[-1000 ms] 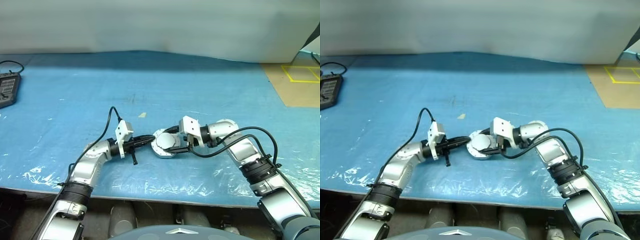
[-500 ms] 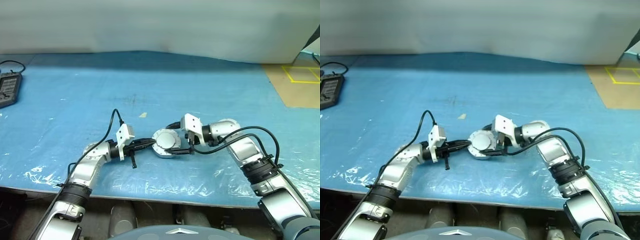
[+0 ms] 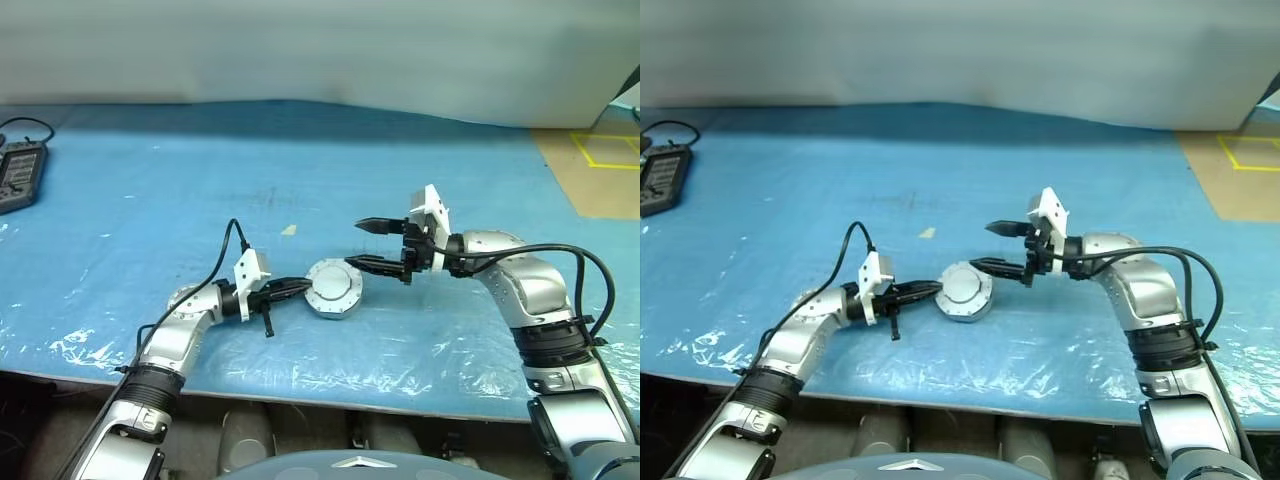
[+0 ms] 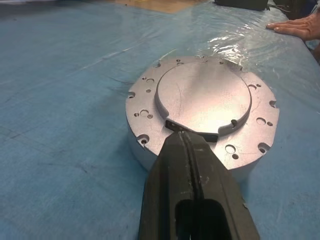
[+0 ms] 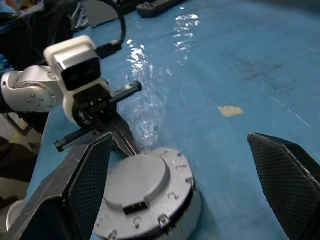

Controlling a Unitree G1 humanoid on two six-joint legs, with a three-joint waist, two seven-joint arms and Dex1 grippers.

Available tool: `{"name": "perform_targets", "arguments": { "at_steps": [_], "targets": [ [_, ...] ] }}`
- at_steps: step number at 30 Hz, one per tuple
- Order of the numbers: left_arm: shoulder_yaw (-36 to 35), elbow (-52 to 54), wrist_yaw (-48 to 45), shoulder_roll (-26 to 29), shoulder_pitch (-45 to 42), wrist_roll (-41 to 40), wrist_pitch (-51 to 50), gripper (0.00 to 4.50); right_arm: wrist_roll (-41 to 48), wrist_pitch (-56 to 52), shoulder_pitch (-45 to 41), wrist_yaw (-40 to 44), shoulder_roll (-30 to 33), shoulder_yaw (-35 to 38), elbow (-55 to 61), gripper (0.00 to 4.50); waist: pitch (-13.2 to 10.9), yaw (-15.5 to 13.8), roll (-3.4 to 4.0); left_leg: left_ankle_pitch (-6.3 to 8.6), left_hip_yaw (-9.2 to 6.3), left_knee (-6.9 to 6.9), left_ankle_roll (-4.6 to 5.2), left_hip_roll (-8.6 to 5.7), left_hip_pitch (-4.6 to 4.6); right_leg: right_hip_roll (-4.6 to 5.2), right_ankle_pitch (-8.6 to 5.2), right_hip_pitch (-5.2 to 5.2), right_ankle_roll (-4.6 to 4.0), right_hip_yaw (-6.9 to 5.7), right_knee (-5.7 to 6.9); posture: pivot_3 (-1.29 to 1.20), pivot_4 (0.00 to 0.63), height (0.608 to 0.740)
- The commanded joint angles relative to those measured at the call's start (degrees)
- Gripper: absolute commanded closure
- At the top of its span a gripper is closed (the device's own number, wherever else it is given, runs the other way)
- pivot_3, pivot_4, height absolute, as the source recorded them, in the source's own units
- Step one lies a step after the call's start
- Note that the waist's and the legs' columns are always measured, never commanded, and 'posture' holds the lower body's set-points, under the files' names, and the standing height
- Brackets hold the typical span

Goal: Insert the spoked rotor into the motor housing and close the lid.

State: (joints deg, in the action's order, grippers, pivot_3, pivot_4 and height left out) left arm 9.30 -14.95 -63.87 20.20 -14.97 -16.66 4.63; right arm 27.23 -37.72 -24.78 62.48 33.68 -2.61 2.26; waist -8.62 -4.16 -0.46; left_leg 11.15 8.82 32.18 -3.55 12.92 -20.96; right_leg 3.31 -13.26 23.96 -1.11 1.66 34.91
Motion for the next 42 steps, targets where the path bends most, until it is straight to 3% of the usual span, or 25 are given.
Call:
{"name": "perform_targets", "arguments": {
  "at_steps": [1, 17, 36, 39, 42],
  "targets": [
    [0.95, -0.63, -0.48, 0.10, 0.35, 1.12, 0.23, 4.50, 1.52, -6.27, 1.58, -1.49, 2.65, 1.52, -0.20, 0.03, 0.00, -0.09, 0.00, 0.00, 0.00, -0.01, 0.00, 0.00, 0.00, 0.00, 0.00, -0.01, 0.00, 0.00, -0.03, 0.00, 0.150, 0.740],
    [0.45, 0.18, -0.16, 0.20, -0.25, 1.06, 0.23, 4.50, 13.99, -25.54, 4.66, -3.92, -0.16, 5.65, -0.83, 0.03, 0.00, -0.48, 0.05, 0.00, 0.00, 0.00, -0.01, 0.00, -0.03, 0.00, 0.02, -0.01, 0.03, -0.01, -0.05, 0.00, 0.150, 0.740],
    [0.71, 0.87, 0.91, -0.41, -0.08, 1.49, 0.31, 4.50, 17.37, -31.80, 6.00, -11.01, -4.90, 5.15, 0.18, 0.03, -0.01, -1.18, 0.06, 0.00, 0.00, 0.00, -0.02, 0.01, 0.00, 0.00, 0.02, -0.01, 0.03, -0.01, -0.04, 0.00, 0.150, 0.740],
    [0.62, 1.18, 0.96, -0.36, -0.02, 1.48, 0.15, 4.50, 17.71, -32.47, 5.68, -12.71, -6.33, 5.71, 0.02, 0.58, -0.01, -1.25, 0.06, -0.01, 0.00, -0.01, -0.02, 0.00, -0.01, 0.00, 0.02, 0.00, 0.03, -0.01, -0.04, 0.00, 0.150, 0.740],
    [0.41, 1.16, 0.80, -0.16, 0.08, 1.44, 0.25, 4.50, 18.30, -33.11, 5.43, -13.56, -6.82, 6.42, 0.07, 1.56, -0.01, -1.24, 0.06, -0.01, 0.00, -0.01, -0.03, 0.00, -0.02, 0.01, 0.02, 0.00, 0.04, -0.01, -0.05, 0.00, 0.150, 0.740]
  ]
}}
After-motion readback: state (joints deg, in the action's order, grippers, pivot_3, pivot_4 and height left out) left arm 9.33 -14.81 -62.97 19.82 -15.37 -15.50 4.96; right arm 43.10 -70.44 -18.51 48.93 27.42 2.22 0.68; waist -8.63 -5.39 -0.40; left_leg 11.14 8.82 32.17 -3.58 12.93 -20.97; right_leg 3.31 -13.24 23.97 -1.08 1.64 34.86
